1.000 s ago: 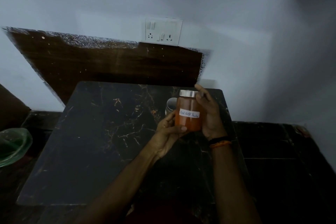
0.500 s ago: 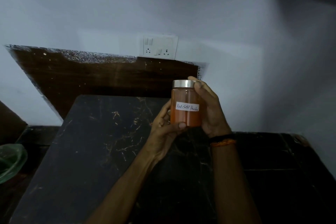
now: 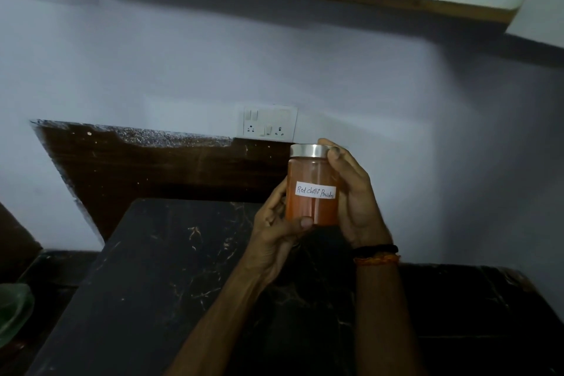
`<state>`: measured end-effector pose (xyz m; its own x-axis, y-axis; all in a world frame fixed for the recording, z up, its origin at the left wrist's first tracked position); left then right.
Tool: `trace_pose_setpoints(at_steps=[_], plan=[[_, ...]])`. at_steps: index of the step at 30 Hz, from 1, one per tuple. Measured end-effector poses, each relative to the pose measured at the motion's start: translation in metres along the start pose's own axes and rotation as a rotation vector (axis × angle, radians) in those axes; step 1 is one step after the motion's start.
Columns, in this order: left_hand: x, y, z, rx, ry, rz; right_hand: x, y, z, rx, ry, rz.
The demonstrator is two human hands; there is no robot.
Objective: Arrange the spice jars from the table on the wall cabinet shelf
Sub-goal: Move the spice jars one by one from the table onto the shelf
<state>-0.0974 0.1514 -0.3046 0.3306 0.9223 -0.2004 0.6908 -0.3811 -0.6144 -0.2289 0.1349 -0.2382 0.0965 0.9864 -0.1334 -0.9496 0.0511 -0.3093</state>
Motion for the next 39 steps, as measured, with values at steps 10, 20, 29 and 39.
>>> trace_pose_setpoints(at_steps=[10, 20, 29, 39], plan=[[-0.074, -0.048, -0.057, -0.187, -0.126, 0.072, -0.038, -0.006, 0.104, 0.26, 0.245, 0.043], [-0.169, -0.142, -0.143, -0.181, -0.23, 0.274, -0.096, -0.004, 0.253, 0.473, 0.442, 0.041], [-0.225, -0.189, -0.178, -0.419, -0.267, 0.435, -0.132, 0.013, 0.318, 0.517, 0.553, 0.026], [-0.291, -0.199, -0.215, -1.695, -0.806, 0.399, -0.193, 0.047, 0.353, 0.484, 0.607, -0.134]])
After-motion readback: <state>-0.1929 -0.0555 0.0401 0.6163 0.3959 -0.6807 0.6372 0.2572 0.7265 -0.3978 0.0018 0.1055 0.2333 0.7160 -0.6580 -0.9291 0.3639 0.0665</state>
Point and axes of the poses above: each hand's wrist, its own x-axis away from the middle knuckle, its own y-axis out of the back of the hand, z = x × y, the point moved 4 cm from there along -x, towards the middle knuckle, and after that the axes turned 1 degree about -z, right-handed, at the moved point
